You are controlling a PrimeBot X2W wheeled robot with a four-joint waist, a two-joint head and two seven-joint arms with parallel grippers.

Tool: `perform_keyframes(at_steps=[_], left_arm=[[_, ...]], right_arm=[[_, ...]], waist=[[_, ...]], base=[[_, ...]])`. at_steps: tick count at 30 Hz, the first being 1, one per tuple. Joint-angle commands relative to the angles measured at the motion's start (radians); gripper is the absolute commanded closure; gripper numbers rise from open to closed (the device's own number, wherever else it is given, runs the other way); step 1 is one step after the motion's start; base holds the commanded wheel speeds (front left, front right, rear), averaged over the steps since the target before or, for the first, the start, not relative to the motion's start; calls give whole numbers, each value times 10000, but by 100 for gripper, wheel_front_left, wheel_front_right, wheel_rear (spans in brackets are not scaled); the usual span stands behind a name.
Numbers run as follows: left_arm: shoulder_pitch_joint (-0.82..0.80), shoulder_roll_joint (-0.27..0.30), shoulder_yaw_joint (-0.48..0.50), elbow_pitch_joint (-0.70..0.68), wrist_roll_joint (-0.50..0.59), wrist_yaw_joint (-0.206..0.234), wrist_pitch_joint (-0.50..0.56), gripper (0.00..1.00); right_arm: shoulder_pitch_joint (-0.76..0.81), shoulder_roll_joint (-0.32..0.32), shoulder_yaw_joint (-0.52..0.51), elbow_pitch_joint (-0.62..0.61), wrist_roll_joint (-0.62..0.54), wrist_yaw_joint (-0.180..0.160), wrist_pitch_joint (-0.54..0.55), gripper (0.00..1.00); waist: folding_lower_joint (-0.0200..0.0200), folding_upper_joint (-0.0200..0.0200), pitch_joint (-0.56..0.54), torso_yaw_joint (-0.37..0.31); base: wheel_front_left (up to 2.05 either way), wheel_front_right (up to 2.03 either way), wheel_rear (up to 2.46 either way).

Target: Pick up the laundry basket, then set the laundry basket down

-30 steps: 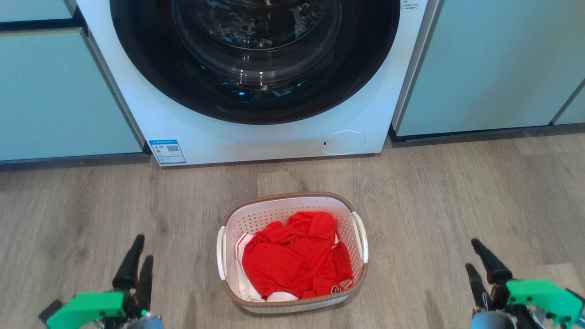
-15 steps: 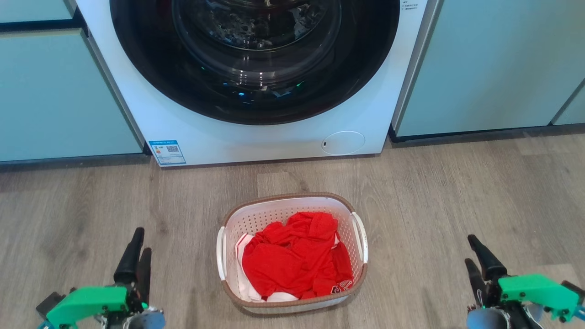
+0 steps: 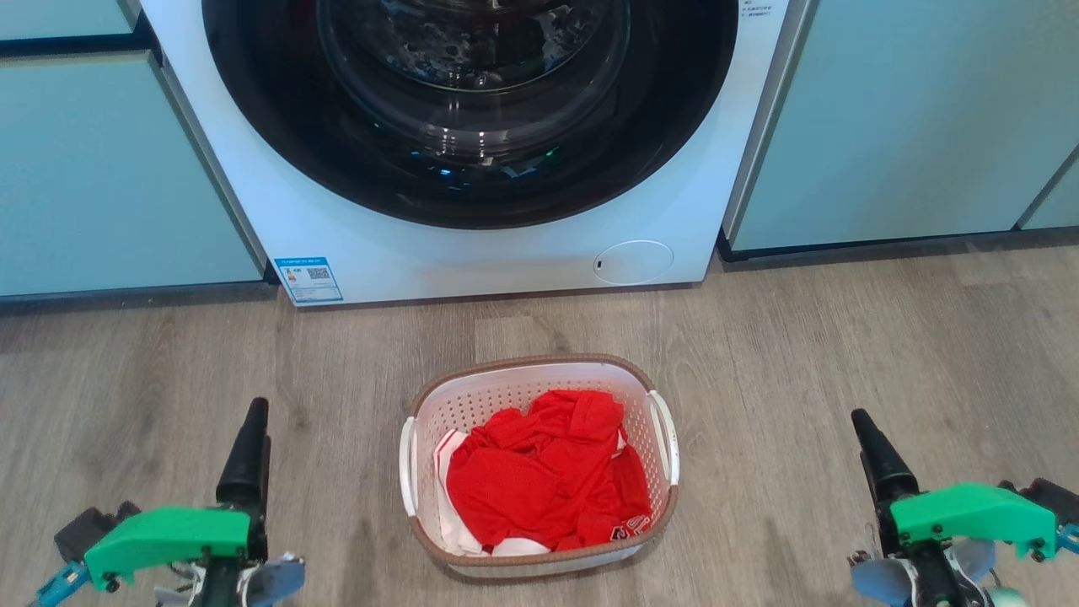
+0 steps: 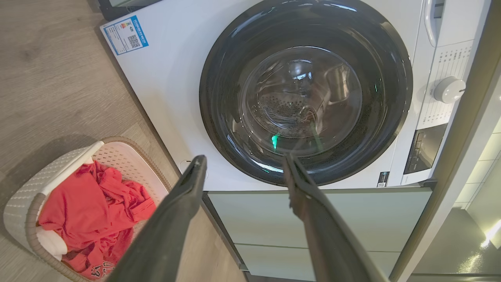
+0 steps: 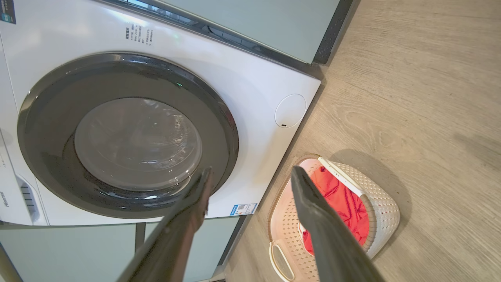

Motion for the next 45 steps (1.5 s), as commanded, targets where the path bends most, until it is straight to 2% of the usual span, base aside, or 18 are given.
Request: perform_keyframes(at_steps=[1, 23, 45], left_arm=[[-436, 116, -6, -516, 457, 46, -154, 0], [-259, 139, -774, -1190, 4808, 743, -768, 0], [147, 396, -1363, -1514, 7738, 1393, -1412, 0]], right_arm=[[-472, -83, 159, -444, -482, 16, -132, 0], [-589, -109, 747, -669, -3480, 26, -746, 0], [-639, -136, 1336, -933, -6181, 36, -1390, 0]], waist=[[0, 0, 5, 1], [0, 0, 10, -9], [0, 0, -56, -28]], base=[[0, 0, 0], [0, 0, 0], [0, 0, 0]])
